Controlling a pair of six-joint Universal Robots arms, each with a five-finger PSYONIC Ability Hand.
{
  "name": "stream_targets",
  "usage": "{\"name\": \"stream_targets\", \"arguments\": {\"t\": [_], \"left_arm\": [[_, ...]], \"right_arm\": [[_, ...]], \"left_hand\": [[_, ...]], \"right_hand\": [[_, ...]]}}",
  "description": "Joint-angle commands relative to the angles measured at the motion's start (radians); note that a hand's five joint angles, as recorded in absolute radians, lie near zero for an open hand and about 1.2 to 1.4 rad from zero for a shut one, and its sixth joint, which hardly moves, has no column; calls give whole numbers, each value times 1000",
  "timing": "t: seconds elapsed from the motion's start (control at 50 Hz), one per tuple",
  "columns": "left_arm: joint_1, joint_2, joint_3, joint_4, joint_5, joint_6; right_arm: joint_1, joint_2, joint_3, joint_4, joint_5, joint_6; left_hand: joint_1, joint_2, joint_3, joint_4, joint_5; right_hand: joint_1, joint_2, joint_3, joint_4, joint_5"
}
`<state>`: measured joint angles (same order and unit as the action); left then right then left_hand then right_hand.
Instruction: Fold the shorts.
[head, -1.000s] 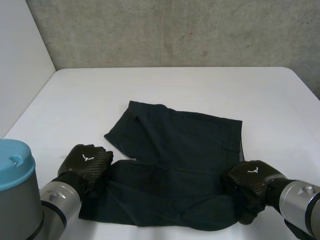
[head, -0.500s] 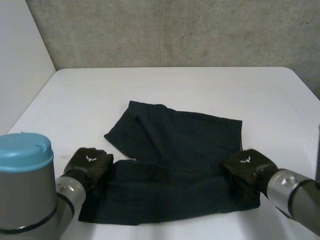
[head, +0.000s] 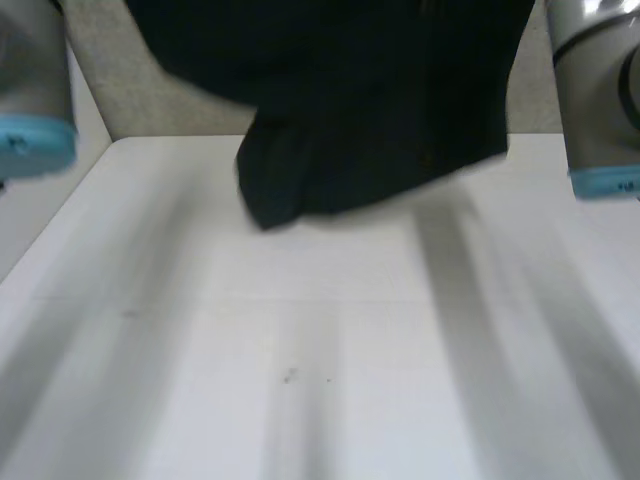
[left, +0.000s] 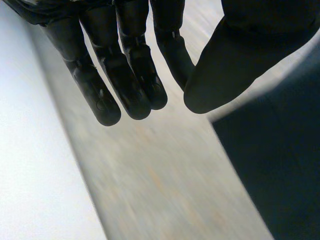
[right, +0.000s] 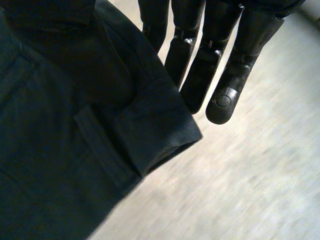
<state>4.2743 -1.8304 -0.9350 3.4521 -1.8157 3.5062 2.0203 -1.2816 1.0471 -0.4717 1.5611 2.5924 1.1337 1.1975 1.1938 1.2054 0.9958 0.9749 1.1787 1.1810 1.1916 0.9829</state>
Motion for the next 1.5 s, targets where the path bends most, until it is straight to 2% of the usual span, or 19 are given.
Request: {"name": "stream_targets", "arguments": {"t": [0.02,0.18,0.36,0.42,0.48,0.52,0.58,0.64,0.74,0.86,1.02,1.18,1.24,1.26,1.28,1.3,1.36,1.44,1.5], "left_arm": [[2,85,-73,88,-7,-27],[4,92,-355,85,15,-33],[10,56,-812,96,113,-35],[7,-2,-876,99,139,-36],[5,-69,-913,95,179,-38],[7,-87,-918,88,203,-46],[19,-92,-910,73,220,-85],[32,-92,-901,59,220,-151],[22,-98,-866,44,220,-304],[16,-142,-814,42,219,-339],[-27,-269,-688,9,214,-340],[-42,-363,-607,-117,211,-351],[-51,-371,-605,-151,193,-355],[-54,-368,-607,-152,184,-355],[-59,-357,-614,-151,161,-357],[-60,-356,-617,-148,151,-357],[-53,-316,-636,-139,90,-357],[-38,-192,-691,-143,73,-349],[-34,-104,-737,-149,81,-342]], "right_arm": [[31,-1,39,-53,-3,9],[34,51,204,15,-16,9],[29,151,448,93,-23,5],[29,150,481,166,-24,9],[32,148,472,225,-27,12],[40,142,447,271,-27,21],[66,93,410,318,-23,44],[98,24,375,360,-20,67],[120,-15,332,415,-12,78],[153,-53,310,447,-7,89],[167,-97,309,464,7,106],[166,-108,301,469,51,112],[164,-107,303,469,65,110],[161,-107,304,472,71,110],[158,-107,306,472,71,110],[155,-105,307,473,71,110],[152,-105,318,484,73,106],[150,-105,335,536,71,97],[149,-110,362,602,68,94]], "left_hand": [[263,199,202,191,226],[263,199,202,191,226],[263,199,202,191,226],[263,199,202,191,226],[-378,-442,-438,-450,-415],[-675,-739,-735,-747,-712],[-799,-863,-859,-871,-836],[-815,-878,-875,-886,-851],[-817,-881,-878,-889,-854],[-832,-896,-892,-904,-869],[-823,-887,-883,-895,-860],[-785,-849,-845,-857,-822],[-709,-773,-769,-781,-746],[-645,-709,-705,-717,-682],[-388,-452,-449,-460,-425],[-255,-319,-315,-327,-292],[56,-8,-4,-16,19],[262,198,202,191,226],[263,199,202,191,226]], "right_hand": [[421,218,215,205,239],[421,218,215,205,239],[421,218,215,205,239],[421,218,215,205,239],[421,218,215,205,239],[421,218,215,205,239],[421,218,215,205,239],[421,218,215,205,239],[421,218,215,205,239],[421,218,215,205,239],[421,218,215,205,239],[421,218,215,205,239],[421,218,215,205,239],[421,218,215,205,239],[421,218,215,205,239],[421,218,215,205,239],[421,218,215,205,239],[421,218,215,205,239],[421,218,215,205,239]]}}
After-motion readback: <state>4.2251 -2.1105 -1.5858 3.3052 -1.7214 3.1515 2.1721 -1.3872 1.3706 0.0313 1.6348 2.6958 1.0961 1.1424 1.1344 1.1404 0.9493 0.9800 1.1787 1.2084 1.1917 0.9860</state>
